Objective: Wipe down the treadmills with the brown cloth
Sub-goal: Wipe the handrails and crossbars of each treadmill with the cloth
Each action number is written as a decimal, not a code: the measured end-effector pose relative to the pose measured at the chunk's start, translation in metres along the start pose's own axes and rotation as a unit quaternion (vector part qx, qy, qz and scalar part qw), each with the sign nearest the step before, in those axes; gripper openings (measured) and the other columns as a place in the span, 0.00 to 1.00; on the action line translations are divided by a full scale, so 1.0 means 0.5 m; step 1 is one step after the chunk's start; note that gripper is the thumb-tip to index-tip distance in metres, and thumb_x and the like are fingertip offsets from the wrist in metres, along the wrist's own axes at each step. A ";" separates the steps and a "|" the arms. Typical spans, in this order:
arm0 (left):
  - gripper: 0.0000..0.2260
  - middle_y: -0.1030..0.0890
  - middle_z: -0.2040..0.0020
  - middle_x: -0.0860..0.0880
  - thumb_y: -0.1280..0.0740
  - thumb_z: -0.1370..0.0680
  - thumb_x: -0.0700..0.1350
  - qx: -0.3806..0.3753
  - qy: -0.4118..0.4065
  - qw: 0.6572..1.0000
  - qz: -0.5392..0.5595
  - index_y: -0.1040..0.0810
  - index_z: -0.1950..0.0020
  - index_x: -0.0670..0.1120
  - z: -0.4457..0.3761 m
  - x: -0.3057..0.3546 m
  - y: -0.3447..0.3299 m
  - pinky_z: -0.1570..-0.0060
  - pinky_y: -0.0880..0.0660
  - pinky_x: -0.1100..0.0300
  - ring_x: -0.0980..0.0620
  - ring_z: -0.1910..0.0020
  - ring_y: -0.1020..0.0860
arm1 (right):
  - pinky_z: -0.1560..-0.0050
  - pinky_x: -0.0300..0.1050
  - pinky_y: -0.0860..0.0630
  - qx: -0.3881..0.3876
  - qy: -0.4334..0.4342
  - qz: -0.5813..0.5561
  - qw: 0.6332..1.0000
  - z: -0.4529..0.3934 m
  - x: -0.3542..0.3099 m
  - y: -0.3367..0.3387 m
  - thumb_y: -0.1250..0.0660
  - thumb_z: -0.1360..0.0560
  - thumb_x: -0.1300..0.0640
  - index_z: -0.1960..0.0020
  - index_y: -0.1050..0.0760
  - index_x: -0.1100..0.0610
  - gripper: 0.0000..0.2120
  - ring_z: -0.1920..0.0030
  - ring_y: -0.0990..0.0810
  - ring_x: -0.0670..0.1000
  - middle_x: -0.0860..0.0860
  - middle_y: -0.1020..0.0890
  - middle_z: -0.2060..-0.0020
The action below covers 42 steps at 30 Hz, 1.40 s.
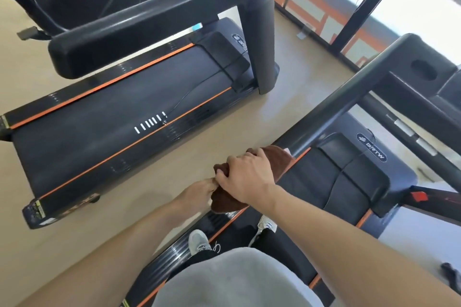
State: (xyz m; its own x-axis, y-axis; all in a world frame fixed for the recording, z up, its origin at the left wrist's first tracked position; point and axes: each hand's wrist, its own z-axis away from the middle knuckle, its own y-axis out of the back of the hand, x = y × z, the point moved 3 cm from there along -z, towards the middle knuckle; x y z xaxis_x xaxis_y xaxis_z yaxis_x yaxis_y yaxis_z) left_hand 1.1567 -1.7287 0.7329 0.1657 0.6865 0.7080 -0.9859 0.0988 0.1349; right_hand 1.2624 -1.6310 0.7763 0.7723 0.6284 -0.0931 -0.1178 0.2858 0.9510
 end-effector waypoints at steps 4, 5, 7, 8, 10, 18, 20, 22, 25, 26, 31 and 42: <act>0.16 0.16 0.43 0.55 0.47 0.12 0.44 0.006 0.003 1.000 0.029 0.20 0.35 0.49 -0.042 0.016 -0.024 0.44 0.26 0.69 0.62 0.43 0.20 | 0.43 0.53 0.32 -0.031 -0.018 -0.001 0.999 -0.032 0.035 0.016 0.48 0.19 0.42 0.59 0.24 0.55 0.22 0.57 0.21 0.56 0.54 0.17 0.60; 0.17 0.16 0.40 0.53 0.47 0.13 0.46 0.008 0.008 1.000 0.025 0.21 0.33 0.52 -0.056 0.025 -0.029 0.37 0.26 0.63 0.58 0.38 0.20 | 0.43 0.53 0.33 -0.037 -0.019 0.001 0.999 -0.041 0.051 0.020 0.49 0.19 0.44 0.59 0.25 0.55 0.22 0.58 0.22 0.56 0.54 0.17 0.59; 0.18 0.16 0.40 0.51 0.47 0.15 0.52 0.016 0.028 0.999 0.000 0.18 0.37 0.56 -0.080 0.066 -0.043 0.32 0.27 0.51 0.51 0.37 0.20 | 0.43 0.53 0.34 -0.043 -0.017 0.021 0.999 -0.060 0.090 0.034 0.49 0.18 0.46 0.58 0.26 0.55 0.20 0.58 0.23 0.56 0.55 0.16 0.57; 0.18 0.16 0.41 0.50 0.47 0.15 0.53 0.022 0.039 0.999 -0.021 0.17 0.40 0.55 -0.093 0.098 -0.052 0.33 0.27 0.49 0.49 0.39 0.20 | 0.42 0.54 0.34 -0.043 -0.017 0.028 0.999 -0.071 0.116 0.044 0.48 0.17 0.47 0.58 0.27 0.55 0.19 0.57 0.22 0.56 0.54 0.16 0.56; 0.18 0.19 0.38 0.49 0.48 0.13 0.51 0.029 0.039 0.996 -0.070 0.18 0.37 0.53 -0.124 0.185 -0.079 0.36 0.31 0.57 0.48 0.37 0.23 | 0.39 0.54 0.35 -0.034 -0.015 0.040 0.999 -0.093 0.185 0.067 0.47 0.17 0.50 0.60 0.30 0.54 0.16 0.53 0.20 0.56 0.54 0.17 0.55; 0.19 0.27 0.26 0.41 0.51 0.13 0.44 0.077 -0.028 0.968 -0.236 0.29 0.26 0.43 -0.431 0.550 -0.263 0.27 0.36 0.47 0.39 0.27 0.29 | 0.36 0.54 0.35 0.053 -0.065 0.032 0.996 -0.239 0.623 0.176 0.43 0.18 0.51 0.50 0.26 0.55 0.10 0.45 0.20 0.58 0.54 0.16 0.51; 0.18 0.24 0.29 0.42 0.50 0.14 0.44 0.117 -0.036 0.943 -0.309 0.27 0.29 0.44 -0.518 0.622 -0.300 0.31 0.30 0.44 0.37 0.31 0.25 | 0.37 0.54 0.34 0.066 -0.063 0.014 0.996 -0.276 0.722 0.211 0.44 0.18 0.52 0.52 0.30 0.54 0.08 0.45 0.20 0.58 0.55 0.16 0.50; 0.17 0.22 0.33 0.42 0.50 0.14 0.44 0.143 -0.039 0.927 -0.345 0.27 0.31 0.45 -0.579 0.699 -0.335 0.36 0.27 0.43 0.36 0.35 0.23 | 0.36 0.54 0.35 0.064 -0.068 -0.001 0.996 -0.316 0.813 0.240 0.45 0.17 0.51 0.52 0.30 0.53 0.09 0.44 0.20 0.58 0.55 0.16 0.48; 0.18 0.24 0.31 0.41 0.51 0.15 0.44 0.166 -0.047 0.919 -0.356 0.29 0.30 0.46 -0.653 0.807 -0.390 0.35 0.28 0.42 0.36 0.34 0.24 | 0.34 0.55 0.36 0.060 -0.094 -0.006 0.994 -0.372 0.942 0.272 0.46 0.17 0.50 0.44 0.24 0.53 0.13 0.41 0.22 0.57 0.55 0.16 0.45; 0.18 0.25 0.30 0.41 0.51 0.15 0.44 0.164 -0.049 0.915 -0.365 0.30 0.28 0.46 -0.679 0.841 -0.408 0.33 0.29 0.42 0.36 0.32 0.26 | 0.33 0.55 0.36 0.063 -0.108 -0.007 0.992 -0.385 0.982 0.282 0.45 0.17 0.50 0.41 0.24 0.54 0.14 0.39 0.22 0.57 0.55 0.17 0.43; 0.21 0.27 0.29 0.44 0.55 0.13 0.50 0.178 -0.083 0.912 -0.360 0.31 0.27 0.45 -0.765 1.004 -0.496 0.37 0.32 0.44 0.38 0.32 0.27 | 0.19 0.57 0.51 0.089 -0.190 -0.075 0.975 -0.398 1.151 0.313 0.47 0.14 0.51 0.20 0.38 0.56 0.23 0.18 0.46 0.55 0.54 0.37 0.19; 0.30 0.41 0.17 0.46 0.45 0.15 0.60 0.113 -0.221 0.885 -0.394 0.49 0.15 0.51 -0.810 1.029 -0.494 0.25 0.40 0.47 0.41 0.21 0.38 | 0.19 0.53 0.50 0.085 -0.258 -0.180 0.945 -0.340 1.254 0.298 0.46 0.14 0.54 0.17 0.46 0.56 0.27 0.18 0.48 0.57 0.55 0.45 0.17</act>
State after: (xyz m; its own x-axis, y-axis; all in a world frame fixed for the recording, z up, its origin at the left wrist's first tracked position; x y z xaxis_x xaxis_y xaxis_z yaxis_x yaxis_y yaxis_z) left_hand 1.4762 -1.1081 0.7832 0.8420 0.1150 0.5270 -0.5383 0.2416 0.8074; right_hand 1.6229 -1.0716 0.8095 0.9499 0.0634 -0.3060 0.2794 0.2661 0.9226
